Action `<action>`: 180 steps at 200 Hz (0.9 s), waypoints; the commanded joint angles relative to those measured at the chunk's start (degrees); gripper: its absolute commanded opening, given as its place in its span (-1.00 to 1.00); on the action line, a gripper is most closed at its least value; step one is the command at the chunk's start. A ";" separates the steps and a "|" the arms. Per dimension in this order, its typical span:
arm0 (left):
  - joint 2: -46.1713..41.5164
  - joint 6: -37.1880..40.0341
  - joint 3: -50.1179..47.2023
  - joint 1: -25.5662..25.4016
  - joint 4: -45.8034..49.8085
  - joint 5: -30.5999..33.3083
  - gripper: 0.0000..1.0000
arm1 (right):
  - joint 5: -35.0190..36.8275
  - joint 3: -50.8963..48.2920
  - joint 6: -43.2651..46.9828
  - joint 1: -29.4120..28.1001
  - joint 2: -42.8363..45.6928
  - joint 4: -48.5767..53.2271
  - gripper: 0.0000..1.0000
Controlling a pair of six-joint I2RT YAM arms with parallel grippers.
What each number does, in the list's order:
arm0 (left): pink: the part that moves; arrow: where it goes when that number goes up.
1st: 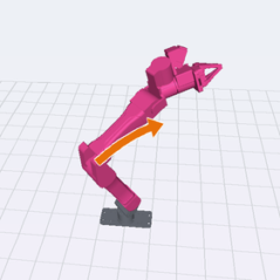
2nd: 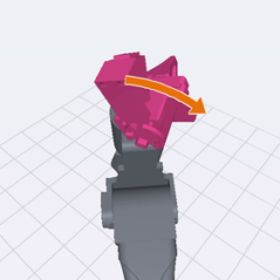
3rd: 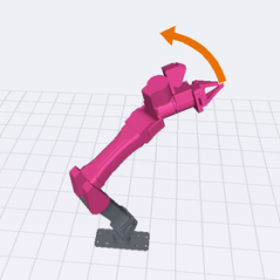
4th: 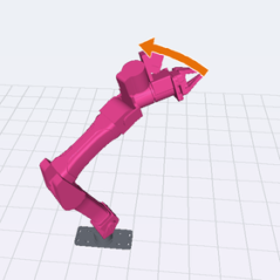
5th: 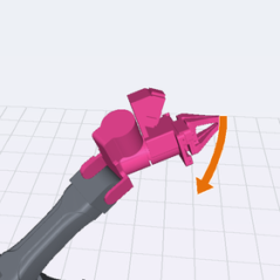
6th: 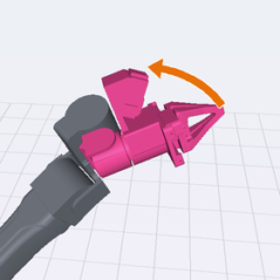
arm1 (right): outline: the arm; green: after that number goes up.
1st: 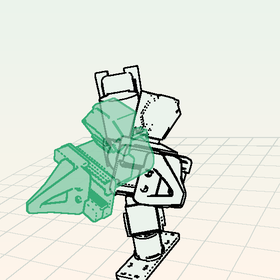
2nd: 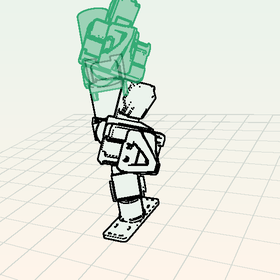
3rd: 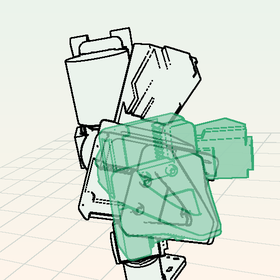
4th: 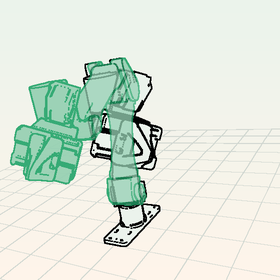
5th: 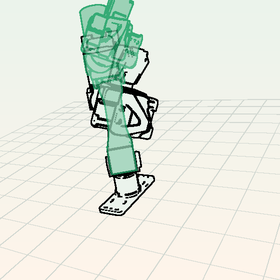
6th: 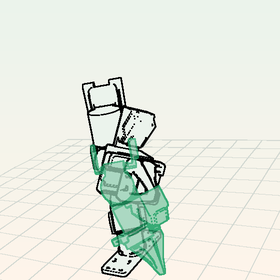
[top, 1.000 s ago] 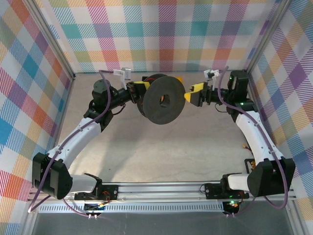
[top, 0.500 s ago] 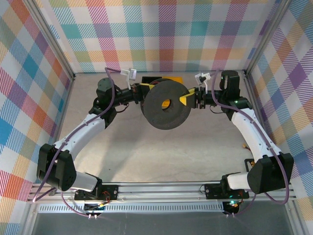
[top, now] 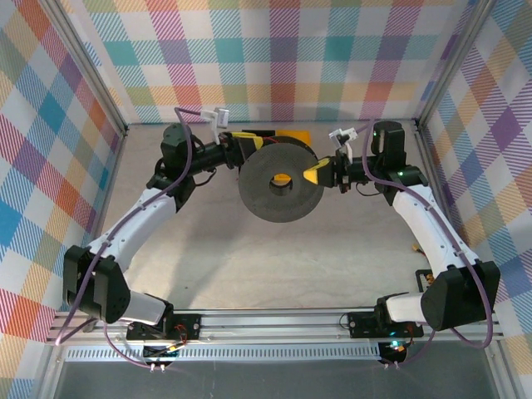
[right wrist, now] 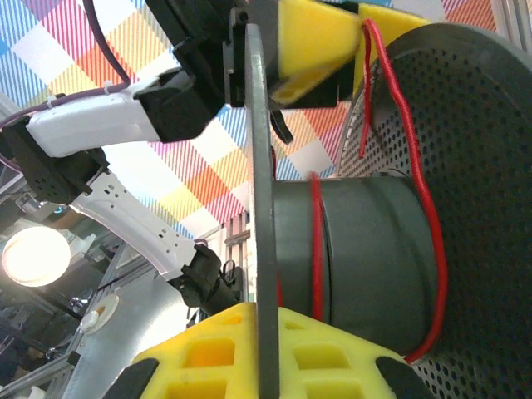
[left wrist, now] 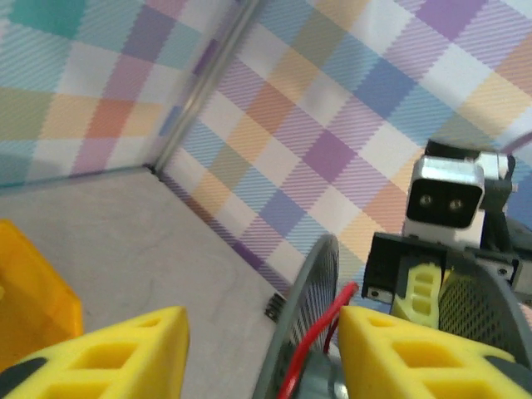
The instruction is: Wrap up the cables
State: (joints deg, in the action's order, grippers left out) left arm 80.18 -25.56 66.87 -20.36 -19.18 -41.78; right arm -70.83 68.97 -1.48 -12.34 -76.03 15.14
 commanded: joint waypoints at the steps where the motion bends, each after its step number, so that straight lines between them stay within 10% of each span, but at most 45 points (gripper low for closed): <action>1: -3.80 2.99 4.37 2.42 2.48 2.14 0.10 | -0.60 -0.60 2.03 0.36 1.58 -0.34 -1.00; 49: -6.24 8.66 8.14 5.11 10.11 9.36 1.00 | 1.62 -2.55 -0.45 0.39 0.86 -0.21 -1.00; 117: -16.75 21.79 -3.78 1.54 24.53 45.47 0.99 | 14.64 -10.60 -22.87 -1.62 -9.77 -11.17 -1.00; 180: -22.00 20.50 -13.06 -1.70 29.73 52.23 0.99 | 26.26 -17.43 -35.44 -7.19 -20.55 -26.25 -1.00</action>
State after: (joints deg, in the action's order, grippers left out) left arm 61.43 -5.26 55.88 -21.69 7.88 5.74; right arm -50.06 51.62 -30.63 -17.56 -94.30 -1.30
